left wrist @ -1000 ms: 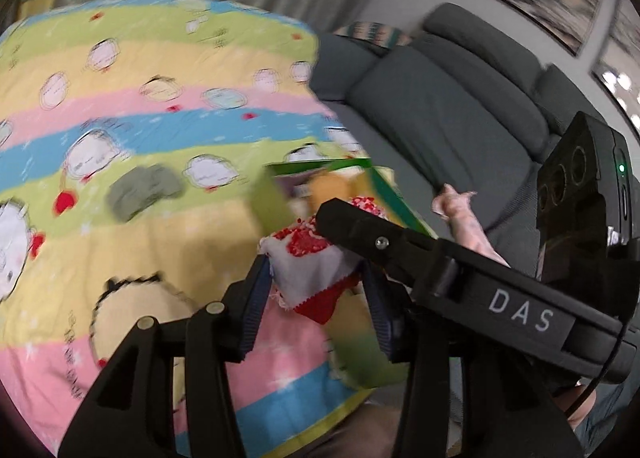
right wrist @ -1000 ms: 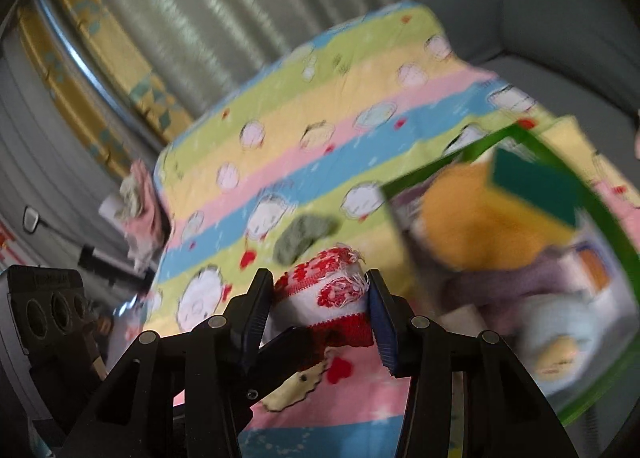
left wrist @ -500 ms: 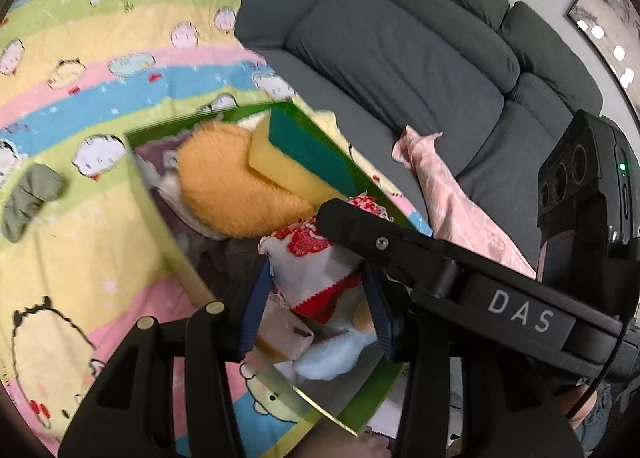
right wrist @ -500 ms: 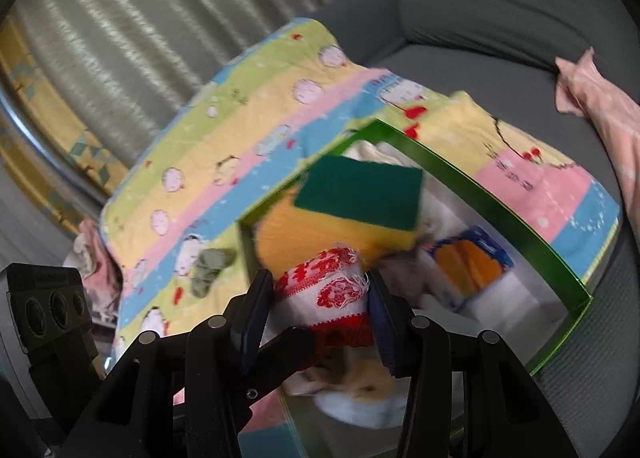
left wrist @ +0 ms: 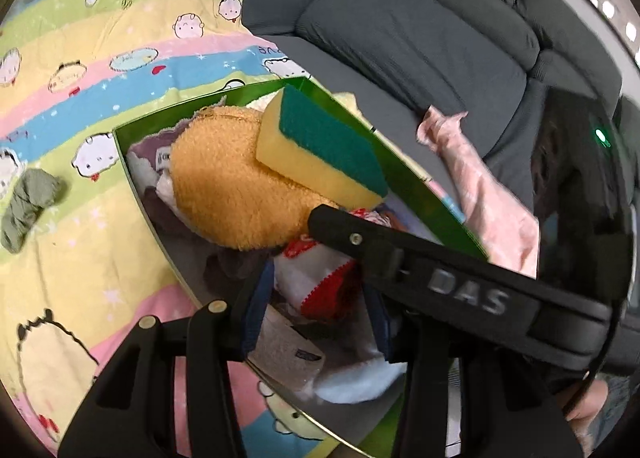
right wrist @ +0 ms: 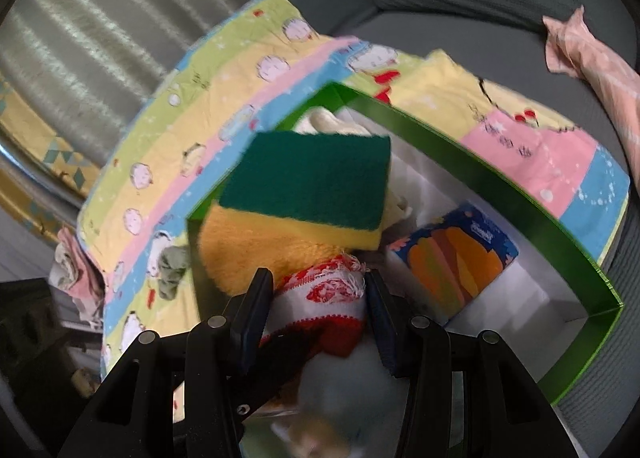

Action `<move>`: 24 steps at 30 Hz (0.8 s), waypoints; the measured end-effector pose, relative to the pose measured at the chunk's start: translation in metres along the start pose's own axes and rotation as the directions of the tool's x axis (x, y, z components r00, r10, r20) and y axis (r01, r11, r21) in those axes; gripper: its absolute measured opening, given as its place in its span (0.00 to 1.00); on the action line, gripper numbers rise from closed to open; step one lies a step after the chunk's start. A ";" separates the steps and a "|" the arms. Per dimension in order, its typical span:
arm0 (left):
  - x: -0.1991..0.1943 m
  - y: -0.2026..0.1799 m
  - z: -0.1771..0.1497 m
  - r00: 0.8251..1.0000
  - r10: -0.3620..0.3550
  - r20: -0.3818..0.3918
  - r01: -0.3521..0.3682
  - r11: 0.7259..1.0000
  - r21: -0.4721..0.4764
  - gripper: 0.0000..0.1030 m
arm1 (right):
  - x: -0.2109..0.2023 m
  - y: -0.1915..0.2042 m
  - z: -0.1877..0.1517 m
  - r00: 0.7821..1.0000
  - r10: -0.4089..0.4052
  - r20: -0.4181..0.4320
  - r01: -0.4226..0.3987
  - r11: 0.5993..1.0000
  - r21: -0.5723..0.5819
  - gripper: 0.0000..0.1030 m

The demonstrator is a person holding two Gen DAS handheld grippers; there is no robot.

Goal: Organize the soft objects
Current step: 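Lower the red-white cloth into the box and open the right gripper, then move the right gripper to the grey-green cloth and grasp it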

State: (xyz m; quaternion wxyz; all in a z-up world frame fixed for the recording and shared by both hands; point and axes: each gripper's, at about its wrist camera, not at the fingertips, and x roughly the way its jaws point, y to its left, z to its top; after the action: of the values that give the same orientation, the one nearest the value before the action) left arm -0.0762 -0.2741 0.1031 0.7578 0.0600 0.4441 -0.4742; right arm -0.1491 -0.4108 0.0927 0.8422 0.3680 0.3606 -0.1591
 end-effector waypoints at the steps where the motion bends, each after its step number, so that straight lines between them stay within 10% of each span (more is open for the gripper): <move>1: 0.001 -0.001 -0.001 1.000 0.007 -0.004 -0.007 1.000 0.014 0.42 | 0.001 -0.002 -0.001 1.000 -0.002 0.001 0.002 1.000 0.003 0.48; 10: -0.024 0.005 -0.004 0.999 -0.037 0.034 0.038 0.999 -0.026 0.47 | -0.016 0.006 0.000 0.998 0.003 0.060 -0.002 1.000 -0.011 0.48; 16: -0.064 0.026 -0.004 0.991 0.057 0.121 -0.049 0.997 -0.066 0.60 | -0.044 0.028 0.001 0.990 0.016 0.137 -0.010 0.999 -0.047 0.80; 24: -0.105 0.076 -0.022 0.972 0.162 0.169 -0.126 0.971 -0.205 0.76 | -0.057 0.083 -0.004 0.980 0.099 0.174 -0.073 0.986 -0.152 0.90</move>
State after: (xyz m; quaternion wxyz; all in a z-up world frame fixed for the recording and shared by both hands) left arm -0.0474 -0.1516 0.1411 0.8306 -0.0256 0.4100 -0.3759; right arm -0.1457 -0.3514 0.1738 0.9020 0.3052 0.2768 -0.1288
